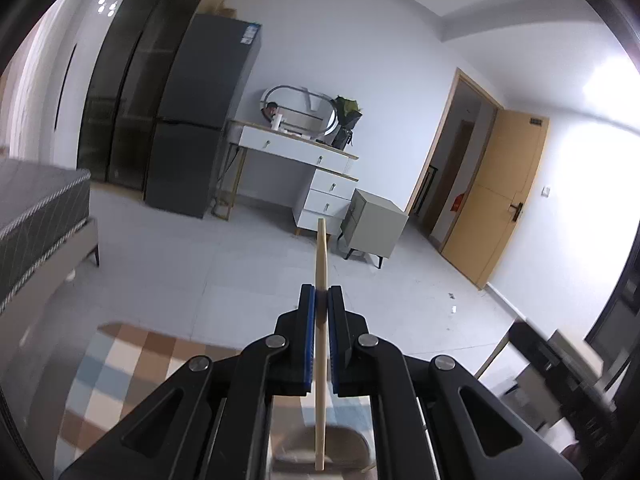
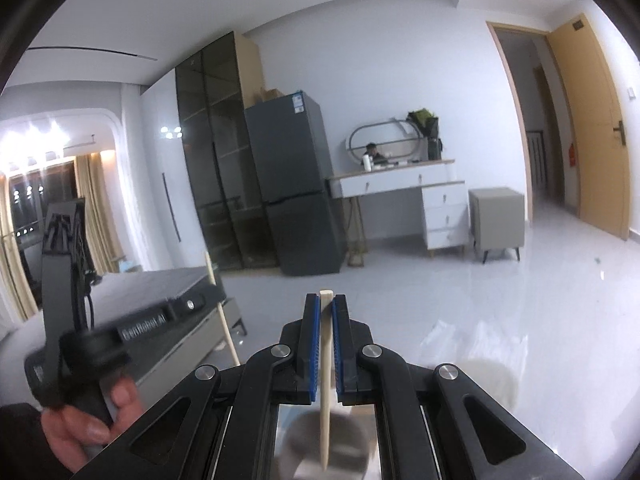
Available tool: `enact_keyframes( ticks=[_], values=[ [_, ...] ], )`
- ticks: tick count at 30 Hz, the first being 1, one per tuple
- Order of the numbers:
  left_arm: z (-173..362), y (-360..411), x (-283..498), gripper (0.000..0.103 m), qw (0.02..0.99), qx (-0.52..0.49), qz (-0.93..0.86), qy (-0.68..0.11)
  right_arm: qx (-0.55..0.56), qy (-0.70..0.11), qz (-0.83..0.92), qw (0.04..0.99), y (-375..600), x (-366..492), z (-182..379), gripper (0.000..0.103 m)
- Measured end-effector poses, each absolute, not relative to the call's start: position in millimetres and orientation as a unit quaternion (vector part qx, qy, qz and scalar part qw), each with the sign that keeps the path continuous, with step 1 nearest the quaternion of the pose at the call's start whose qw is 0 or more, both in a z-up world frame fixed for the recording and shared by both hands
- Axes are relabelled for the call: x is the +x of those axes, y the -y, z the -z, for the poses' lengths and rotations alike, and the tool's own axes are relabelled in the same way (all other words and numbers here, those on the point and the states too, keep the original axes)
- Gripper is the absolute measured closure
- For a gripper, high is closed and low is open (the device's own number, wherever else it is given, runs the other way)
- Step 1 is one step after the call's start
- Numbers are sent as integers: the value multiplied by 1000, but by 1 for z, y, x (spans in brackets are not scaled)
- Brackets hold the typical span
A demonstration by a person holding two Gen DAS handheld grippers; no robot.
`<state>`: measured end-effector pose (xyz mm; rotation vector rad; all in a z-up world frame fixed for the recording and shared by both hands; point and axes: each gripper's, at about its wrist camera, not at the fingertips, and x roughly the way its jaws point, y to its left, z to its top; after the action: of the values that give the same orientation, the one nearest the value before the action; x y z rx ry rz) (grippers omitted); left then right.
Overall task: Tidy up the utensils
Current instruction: 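Lift the chopstick into the holder and open the right tool while the left tool lifts its chopstick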
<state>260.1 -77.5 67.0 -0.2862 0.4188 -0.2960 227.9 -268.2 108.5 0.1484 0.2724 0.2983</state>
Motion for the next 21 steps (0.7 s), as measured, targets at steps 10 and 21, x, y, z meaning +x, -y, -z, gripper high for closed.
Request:
enact_keyframes(
  ticks=[10,21],
  values=[
    [-23,95,281,101,946,-124,191,-232,102,-150,-143,973,276,266,-64,98],
    [-22,103,253,101,948,-97,196,-231,115,-181,-142,966,284,262,-35,98]
  ],
)
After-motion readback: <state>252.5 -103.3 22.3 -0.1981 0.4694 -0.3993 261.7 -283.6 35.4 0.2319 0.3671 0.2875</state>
